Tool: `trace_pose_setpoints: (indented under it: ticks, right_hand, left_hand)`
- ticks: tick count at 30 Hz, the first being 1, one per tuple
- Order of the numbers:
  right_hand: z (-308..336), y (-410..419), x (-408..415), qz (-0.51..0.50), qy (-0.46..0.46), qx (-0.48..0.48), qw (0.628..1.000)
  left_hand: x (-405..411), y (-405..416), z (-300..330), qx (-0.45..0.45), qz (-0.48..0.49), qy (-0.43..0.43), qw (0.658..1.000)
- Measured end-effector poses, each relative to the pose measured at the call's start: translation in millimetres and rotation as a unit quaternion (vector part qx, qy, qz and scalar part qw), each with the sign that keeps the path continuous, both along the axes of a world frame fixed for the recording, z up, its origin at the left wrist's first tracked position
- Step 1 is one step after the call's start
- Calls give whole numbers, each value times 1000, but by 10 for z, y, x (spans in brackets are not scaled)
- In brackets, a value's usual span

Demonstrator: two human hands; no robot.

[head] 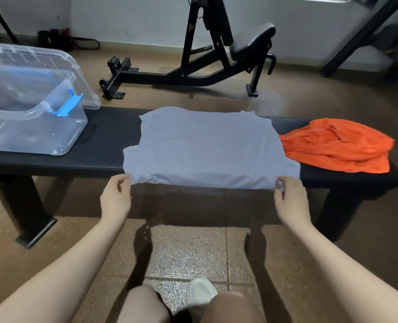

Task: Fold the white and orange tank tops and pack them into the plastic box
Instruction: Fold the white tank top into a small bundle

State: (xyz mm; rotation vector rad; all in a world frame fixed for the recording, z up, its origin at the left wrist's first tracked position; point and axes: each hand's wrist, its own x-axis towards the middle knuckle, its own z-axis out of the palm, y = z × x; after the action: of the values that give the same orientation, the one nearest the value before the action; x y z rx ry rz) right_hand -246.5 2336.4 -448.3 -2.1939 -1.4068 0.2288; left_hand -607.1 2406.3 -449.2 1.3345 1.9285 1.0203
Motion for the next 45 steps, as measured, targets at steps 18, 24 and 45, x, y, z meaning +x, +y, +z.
trace_pose_setpoints:
  ticks: [18, 24, 45]
  right_hand:
    - [-160, 36, -68, -258, 641, 150, 707]
    - [-54, -77, 112, -311, 673, 126, 659]
    - [-40, 88, -211, -317, 684, 145, 641]
  left_hand:
    - [318, 75, -66, -91, 82, -346, 930]
    - [99, 12, -6, -52, 82, -397, 913]
    - [268, 29, -14, -134, 122, -556, 811]
